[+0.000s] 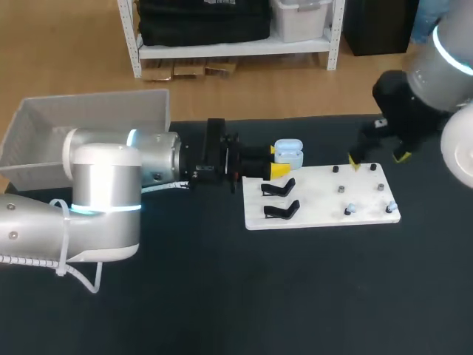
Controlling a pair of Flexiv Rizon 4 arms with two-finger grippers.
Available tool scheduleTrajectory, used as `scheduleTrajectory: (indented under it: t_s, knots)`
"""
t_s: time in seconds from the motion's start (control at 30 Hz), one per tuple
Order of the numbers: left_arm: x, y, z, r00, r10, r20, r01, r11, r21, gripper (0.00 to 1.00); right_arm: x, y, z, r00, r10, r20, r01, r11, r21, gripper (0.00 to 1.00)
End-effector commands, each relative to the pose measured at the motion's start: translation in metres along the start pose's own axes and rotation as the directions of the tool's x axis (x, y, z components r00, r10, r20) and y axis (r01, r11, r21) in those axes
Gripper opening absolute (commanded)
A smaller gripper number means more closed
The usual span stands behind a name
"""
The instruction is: Pick up each earbud case from the left stands, insert the matching earbuds, close the lid, and place the case in the box.
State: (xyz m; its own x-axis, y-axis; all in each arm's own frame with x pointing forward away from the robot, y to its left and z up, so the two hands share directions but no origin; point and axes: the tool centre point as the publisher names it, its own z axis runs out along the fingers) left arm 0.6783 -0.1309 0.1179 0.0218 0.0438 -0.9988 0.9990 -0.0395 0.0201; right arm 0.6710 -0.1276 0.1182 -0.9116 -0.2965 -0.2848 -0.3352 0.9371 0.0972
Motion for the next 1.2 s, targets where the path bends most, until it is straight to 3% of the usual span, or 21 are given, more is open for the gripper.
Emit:
scheduleTrajectory:
  t_s: [0.03,0.17,0.33,0.4,0.53,0.77,0.87,0.9,1.07,1.2]
  knots:
    - [0.001,-0.002,0.0,1.0,0.003,0.004,-0.003,1.0,-0.007,0.0,0.011,-0.006,0.009,0.999,0.016,-0.034,-0.012,0.995,0.098,1.0]
    - [0.001,-0.002,0.0,1.0,0.003,0.004,-0.003,1.0,-0.007,0.0,0.026,-0.01,0.017,0.998,0.015,-0.066,-0.009,0.995,0.102,0.98]
    - [0.001,-0.002,0.0,1.0,0.003,0.004,-0.003,1.0,-0.007,0.0,0.043,-0.015,0.023,0.997,0.011,-0.073,-0.005,0.996,0.086,0.75]
    - [0.001,-0.002,0.0,1.0,0.003,0.004,-0.003,1.0,-0.007,0.0,0.049,-0.017,0.024,0.997,0.004,-0.073,0.002,0.997,0.083,0.59]
    - [0.001,-0.002,0.0,1.0,0.003,0.004,-0.003,1.0,-0.007,0.0,0.06,-0.018,0.027,0.996,-0.022,-0.083,0.029,0.996,0.081,0.5]
    - [0.001,-0.002,0.0,1.0,0.003,0.004,-0.003,1.0,-0.007,0.0,0.068,-0.017,0.035,0.99,-0.094,-0.105,0.103,0.991,0.084,0.54]
    - [0.001,-0.002,0.0,1.0,0.003,0.004,-0.003,1.0,-0.007,0.0,0.068,-0.021,0.039,0.988,-0.108,-0.11,0.118,0.989,0.09,0.73]
    - [0.001,-0.002,0.0,1.0,0.003,0.004,-0.003,1.0,-0.007,0.0,0.068,-0.022,0.04,0.988,-0.111,-0.111,0.122,0.988,0.093,0.75]
    - [0.001,-0.002,0.0,1.0,0.003,0.004,-0.003,1.0,-0.007,0.0,0.068,-0.025,0.048,0.984,-0.134,-0.116,0.145,0.984,0.1,0.77]
    - [0.001,-0.002,0.0,1.0,0.003,0.004,-0.003,1.0,-0.007,0.0,0.066,-0.024,0.054,0.981,-0.153,-0.121,0.166,0.981,0.098,0.71]
